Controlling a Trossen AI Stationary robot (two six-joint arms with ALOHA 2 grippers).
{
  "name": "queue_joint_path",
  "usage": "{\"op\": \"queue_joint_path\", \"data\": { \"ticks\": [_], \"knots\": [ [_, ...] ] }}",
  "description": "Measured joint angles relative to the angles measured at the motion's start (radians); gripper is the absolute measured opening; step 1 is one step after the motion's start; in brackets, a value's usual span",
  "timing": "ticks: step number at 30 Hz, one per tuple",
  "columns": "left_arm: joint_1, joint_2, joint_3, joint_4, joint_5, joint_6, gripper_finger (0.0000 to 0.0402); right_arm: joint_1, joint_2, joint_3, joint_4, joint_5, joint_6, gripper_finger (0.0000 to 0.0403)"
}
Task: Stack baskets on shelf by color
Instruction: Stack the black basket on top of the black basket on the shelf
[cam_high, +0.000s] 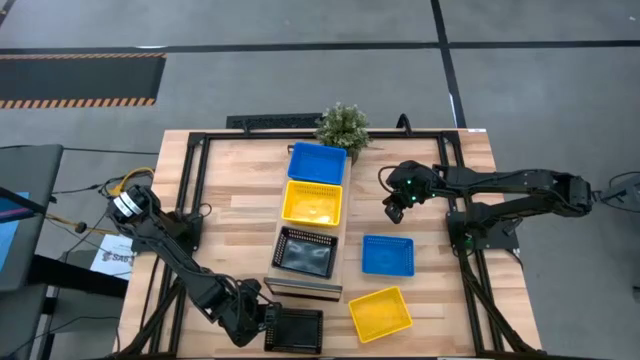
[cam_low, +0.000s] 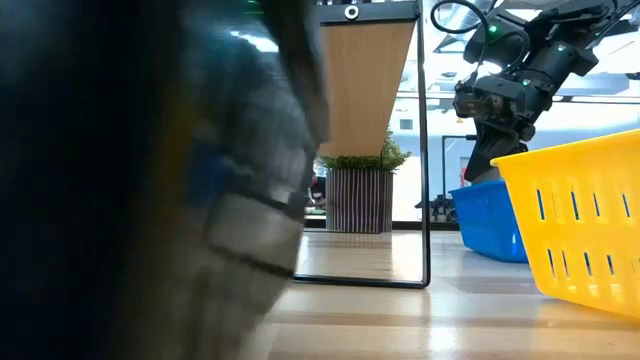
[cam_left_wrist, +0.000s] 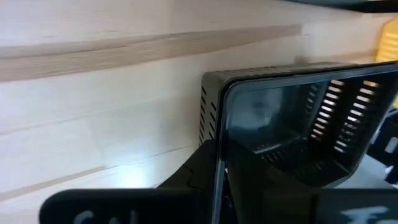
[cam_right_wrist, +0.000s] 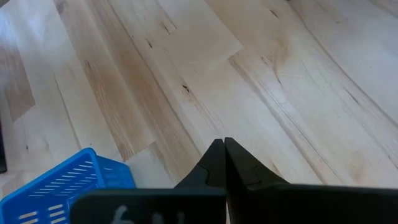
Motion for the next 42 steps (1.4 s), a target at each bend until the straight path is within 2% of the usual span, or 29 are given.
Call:
{"op": "queue_joint_path", "data": {
  "ticks": [6,13,17,21,29,33,35,39,42],
  "knots": [
    [0.003,0.007,0.000,0.033,-0.052,0.000,0.0026,0.000,0.000,0.000,0.002,0.000,0.002,0.0007],
    [0.006,0.007,0.000,0.042,-0.049,0.000,0.0025,0.000,0.000,0.000,0.002,0.000,0.002,0.0007],
    [0.006,0.007,0.000,0.043,-0.038,0.000,0.0005,0.000,0.000,0.000,0.002,0.000,0.002,0.0007],
    [0.006,-0.015,0.006,0.031,-0.044,0.000,0.0002,0.000,0.000,0.000,0.001,0.000,0.002,0.0007],
    [-0.024,-0.086,0.090,-0.135,-0.020,0.004,0.0000,0.000,0.000,0.000,0.002,-0.002,0.002,0.0007],
    [-0.061,-0.149,0.118,-0.142,-0.015,0.066,0.0000,0.000,0.000,0.000,0.002,-0.002,0.002,0.0007],
    [-0.086,-0.185,0.131,-0.188,0.011,0.023,0.0000,0.000,0.000,0.000,0.002,-0.002,0.001,0.0007],
    [-0.108,-0.243,0.164,-0.383,0.160,-0.022,0.0000,0.000,0.000,0.000,0.003,-0.002,-0.001,0.0007],
    [-0.107,-0.272,0.195,-0.592,0.212,-0.021,0.0000,0.000,0.000,0.000,0.005,-0.003,-0.001,0.0007]
  ]
}}
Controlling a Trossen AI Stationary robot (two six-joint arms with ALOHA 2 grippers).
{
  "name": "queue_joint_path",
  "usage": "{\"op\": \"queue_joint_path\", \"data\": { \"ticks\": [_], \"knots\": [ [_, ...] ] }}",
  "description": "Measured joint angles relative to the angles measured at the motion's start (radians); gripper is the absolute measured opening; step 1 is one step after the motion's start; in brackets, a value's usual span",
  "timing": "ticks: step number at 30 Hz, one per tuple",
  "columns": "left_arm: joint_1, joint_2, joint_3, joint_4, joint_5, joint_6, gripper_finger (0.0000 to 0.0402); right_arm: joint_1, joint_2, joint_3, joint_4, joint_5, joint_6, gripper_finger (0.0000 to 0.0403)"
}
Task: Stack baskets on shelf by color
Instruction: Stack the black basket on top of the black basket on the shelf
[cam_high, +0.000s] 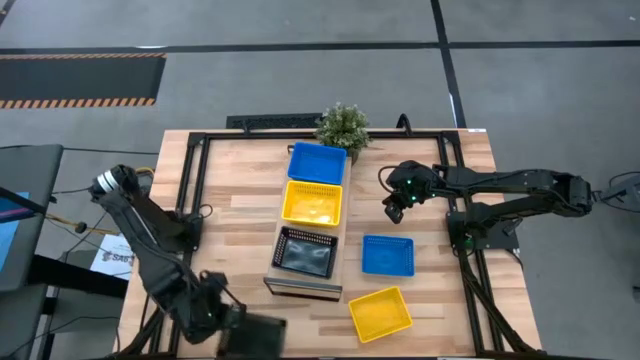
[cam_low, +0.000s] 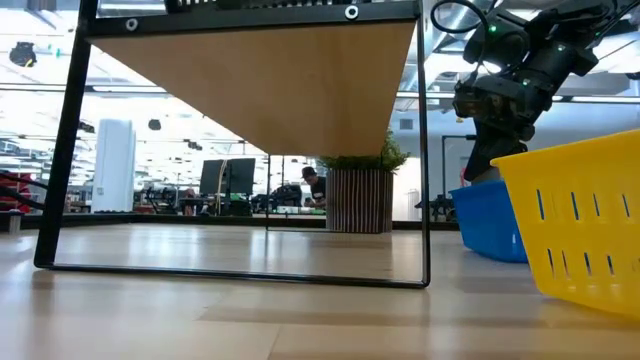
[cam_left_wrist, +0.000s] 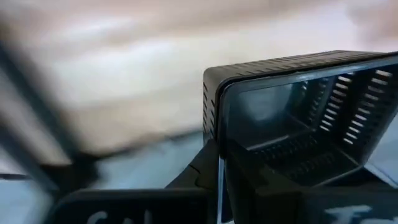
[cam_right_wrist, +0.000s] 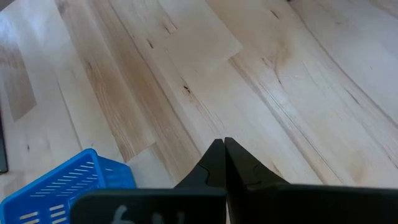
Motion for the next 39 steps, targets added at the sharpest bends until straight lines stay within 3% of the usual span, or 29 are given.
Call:
{"op": "queue_joint_path", "data": {
  "ticks": [7,12,26,39],
  "knots": [
    [0.021,-0.066,0.049,-0.387,-0.004,0.014,0.0000,0.000,0.000,0.000,0.006,0.000,0.001,0.0007],
    [0.035,-0.060,0.049,-0.578,0.158,0.000,0.0000,0.000,0.000,0.000,0.006,0.000,0.004,0.0007],
    [0.100,-0.038,-0.105,-0.389,0.081,-0.003,0.0009,0.000,0.000,0.000,0.030,0.002,0.003,0.0007],
    [0.100,-0.038,-0.116,-0.393,0.058,0.010,0.0119,0.000,0.000,0.000,0.027,0.003,0.003,0.0007]
  ]
}}
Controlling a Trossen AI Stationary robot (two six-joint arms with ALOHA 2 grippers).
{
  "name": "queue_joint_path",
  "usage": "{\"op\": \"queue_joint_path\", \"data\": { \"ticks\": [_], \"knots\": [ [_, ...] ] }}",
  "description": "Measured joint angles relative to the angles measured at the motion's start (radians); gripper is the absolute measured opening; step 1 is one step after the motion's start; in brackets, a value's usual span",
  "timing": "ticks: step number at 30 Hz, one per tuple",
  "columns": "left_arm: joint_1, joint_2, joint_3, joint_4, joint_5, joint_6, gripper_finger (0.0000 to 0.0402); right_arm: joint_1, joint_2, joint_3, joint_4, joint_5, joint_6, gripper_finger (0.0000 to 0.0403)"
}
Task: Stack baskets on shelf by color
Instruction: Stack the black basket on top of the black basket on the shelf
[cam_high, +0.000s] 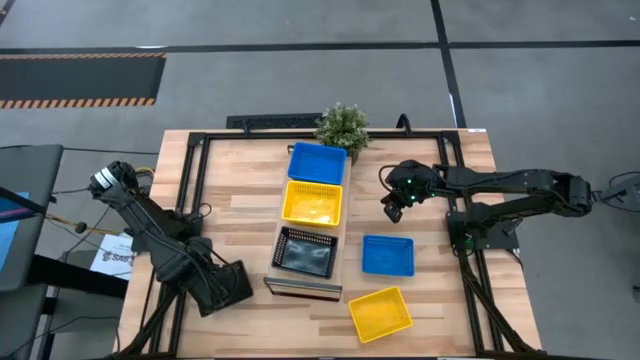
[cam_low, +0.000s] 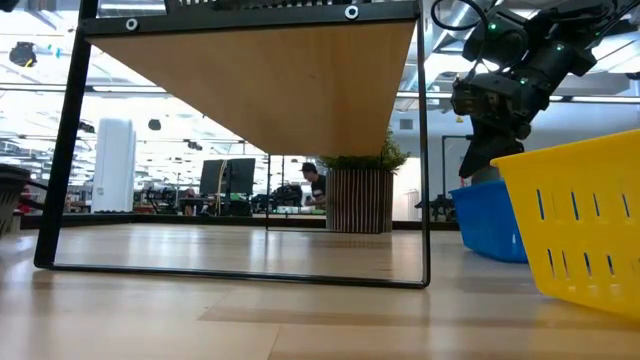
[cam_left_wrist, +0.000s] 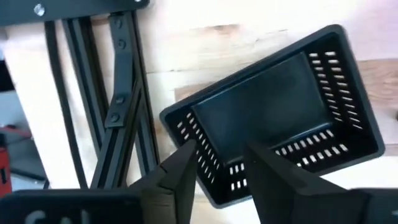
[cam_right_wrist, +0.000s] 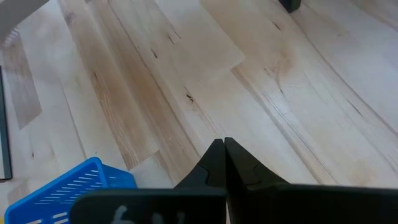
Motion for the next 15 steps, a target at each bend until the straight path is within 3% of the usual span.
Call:
{"op": "queue_joint_path", "data": {
  "ticks": [4,11,15],
  "knots": [
    [-0.005,0.000,0.000,0.027,0.036,0.004,0.0135,0.000,0.000,0.000,0.000,0.000,-0.002,0.0007],
    [-0.027,0.000,-0.001,0.272,-0.144,0.524,0.0149,-0.005,0.000,0.000,0.000,0.001,-0.041,0.0007],
    [-0.016,0.043,-0.001,0.333,-0.123,0.599,0.0145,-0.009,0.000,0.000,0.000,0.001,-0.041,0.0007]
  ]
}}
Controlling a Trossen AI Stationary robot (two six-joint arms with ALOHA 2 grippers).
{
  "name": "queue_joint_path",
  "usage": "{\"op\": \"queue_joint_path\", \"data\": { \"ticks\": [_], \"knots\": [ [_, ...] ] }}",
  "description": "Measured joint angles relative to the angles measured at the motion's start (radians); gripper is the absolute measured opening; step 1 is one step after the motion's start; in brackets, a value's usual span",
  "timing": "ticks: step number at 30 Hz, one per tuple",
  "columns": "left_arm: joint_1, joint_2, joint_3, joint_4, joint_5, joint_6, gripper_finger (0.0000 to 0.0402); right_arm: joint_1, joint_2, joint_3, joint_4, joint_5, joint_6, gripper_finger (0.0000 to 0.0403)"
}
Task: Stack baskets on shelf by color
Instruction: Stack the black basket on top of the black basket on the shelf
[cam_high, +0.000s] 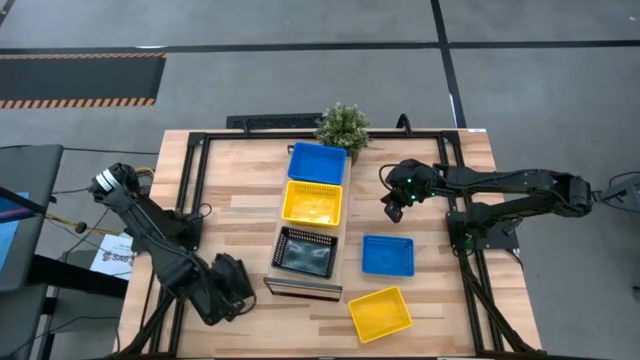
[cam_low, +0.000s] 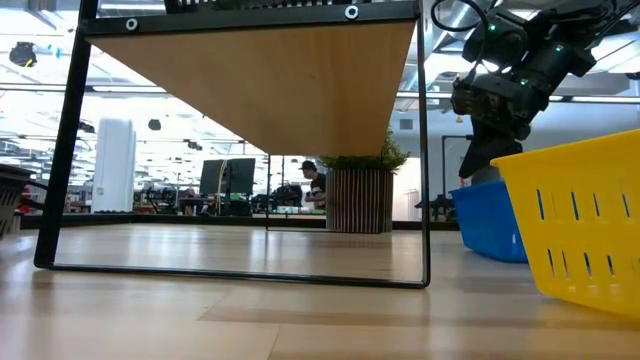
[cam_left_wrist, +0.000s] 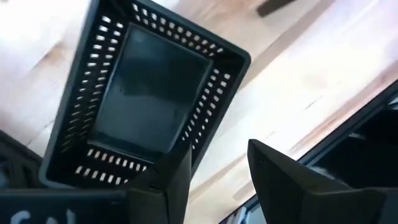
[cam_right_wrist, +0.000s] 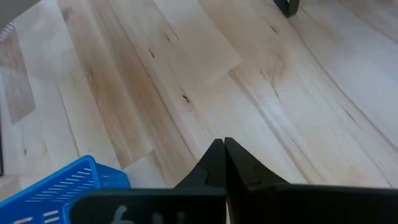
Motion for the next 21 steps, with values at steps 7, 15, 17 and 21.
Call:
{"op": "queue_joint_path", "data": {
  "ticks": [7,15,17,21],
  "knots": [
    [-0.001,0.115,0.000,0.100,0.074,0.149,0.0142,0.001,0.000,0.000,-0.001,0.000,0.000,0.0007],
    [0.000,0.179,-0.001,0.091,0.063,0.180,0.0142,0.001,0.000,0.000,-0.001,-0.001,0.005,0.0007],
    [0.000,0.177,0.000,0.090,0.046,0.180,0.0140,0.001,0.000,0.000,-0.001,-0.001,0.005,0.0007],
    [-0.001,0.177,-0.001,0.083,0.042,0.184,0.0129,0.001,0.000,0.000,0.000,-0.002,0.005,0.0007]
  ]
}}
